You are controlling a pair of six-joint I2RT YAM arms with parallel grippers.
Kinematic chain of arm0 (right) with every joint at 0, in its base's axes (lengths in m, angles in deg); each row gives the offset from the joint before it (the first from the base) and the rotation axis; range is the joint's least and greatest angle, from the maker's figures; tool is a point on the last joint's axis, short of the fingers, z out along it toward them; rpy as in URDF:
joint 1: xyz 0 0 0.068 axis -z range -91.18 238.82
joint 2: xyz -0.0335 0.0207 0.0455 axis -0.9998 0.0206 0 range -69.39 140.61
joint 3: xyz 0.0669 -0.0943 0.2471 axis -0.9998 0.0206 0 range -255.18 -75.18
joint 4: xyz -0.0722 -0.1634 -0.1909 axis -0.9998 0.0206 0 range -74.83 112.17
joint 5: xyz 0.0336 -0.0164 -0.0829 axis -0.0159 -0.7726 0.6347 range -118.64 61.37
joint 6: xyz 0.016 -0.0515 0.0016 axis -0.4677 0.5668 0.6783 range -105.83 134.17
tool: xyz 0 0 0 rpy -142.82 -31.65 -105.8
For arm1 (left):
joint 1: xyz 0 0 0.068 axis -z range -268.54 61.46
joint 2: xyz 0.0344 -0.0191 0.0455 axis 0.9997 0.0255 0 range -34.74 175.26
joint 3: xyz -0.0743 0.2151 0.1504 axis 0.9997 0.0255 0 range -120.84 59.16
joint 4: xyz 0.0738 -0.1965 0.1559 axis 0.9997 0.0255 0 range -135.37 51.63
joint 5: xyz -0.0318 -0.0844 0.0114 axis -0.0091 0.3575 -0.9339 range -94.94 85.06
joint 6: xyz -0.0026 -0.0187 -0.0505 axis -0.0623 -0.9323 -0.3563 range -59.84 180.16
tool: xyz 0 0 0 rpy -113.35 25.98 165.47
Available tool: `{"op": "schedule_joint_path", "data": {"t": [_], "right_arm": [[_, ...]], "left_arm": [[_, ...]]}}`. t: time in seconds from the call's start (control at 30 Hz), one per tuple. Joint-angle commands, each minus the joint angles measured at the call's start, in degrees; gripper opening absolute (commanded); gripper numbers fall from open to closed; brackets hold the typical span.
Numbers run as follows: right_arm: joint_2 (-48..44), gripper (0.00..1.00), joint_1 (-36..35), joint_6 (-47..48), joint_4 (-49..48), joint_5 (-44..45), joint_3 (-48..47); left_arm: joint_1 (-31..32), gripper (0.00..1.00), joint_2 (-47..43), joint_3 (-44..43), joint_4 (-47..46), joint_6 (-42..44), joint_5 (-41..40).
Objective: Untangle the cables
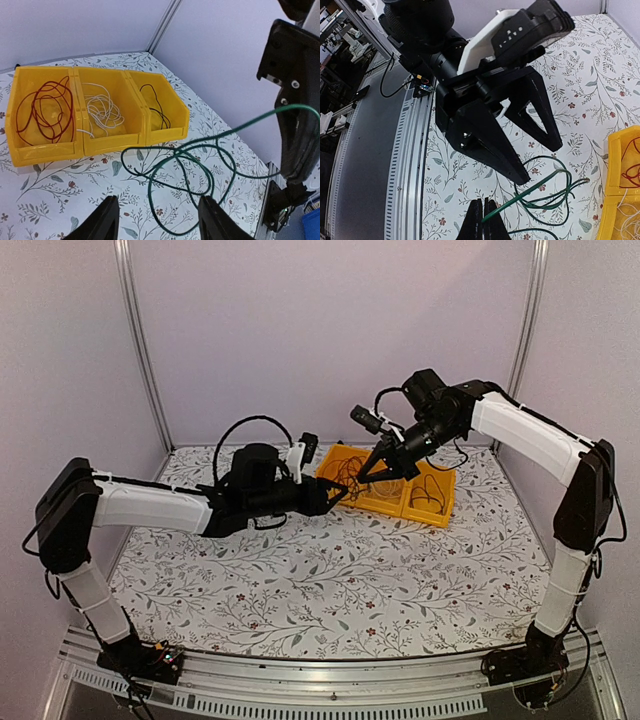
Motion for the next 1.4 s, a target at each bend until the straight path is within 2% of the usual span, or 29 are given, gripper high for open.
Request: {"op": "schedule_joint_path", "data": {"t": [0.0,0.07,0.17,0.23,0.3,0.43,0.63,0.93,1.13,1.37], "right_arm": [[0.8,0.00,-0.5,1.7,0.5,0.0,-1.8],[0.8,0.00,-0.5,1.7,0.4,0.2,-1.9],[0.8,0.00,-0.5,1.5,0.3,0.6,-1.9],[0.3,0.00,-0.5,1.3,0.1,1.6,-2.1],[-0.5,0.00,-0.3,0.6,-0.9,3.1,-2.2],[-4.4,0.00,1.7,-2.1,-5.8,5.2,-1.2],[-6.7,0.00,7.6,-6.7,-9.4,7.3,-1.6],[-5.4,0.00,10.1,-8.2,-10.7,10.2,1.1],[-5.1,0.00,14.9,-10.7,-12.6,14.0,-0.1],[-4.4,0.00,21.3,-13.6,-16.0,19.9,-3.1]], "left_arm": [[-2.5,0.54,4.8,-4.3,-2.7,-3.4,5.5],[-2.8,0.44,6.7,-6.0,-3.1,-3.5,8.2],[-3.2,0.22,8.7,-7.4,-3.5,-4.2,11.0],[-3.6,0.08,8.9,-7.1,-2.8,-4.8,10.2],[-4.2,0.00,8.2,-5.6,-1.0,-6.5,7.0],[-6.1,0.00,4.4,1.6,-1.0,-10.4,3.1],[-7.4,0.00,-2.3,11.2,-1.1,-11.1,-0.2],[-7.6,0.00,-7.8,15.8,1.0,-9.7,-2.4],[-7.7,0.00,-12.2,17.9,8.8,-5.3,-4.0],[-7.8,0.00,-16.1,20.1,20.3,-1.2,-12.4]]}}
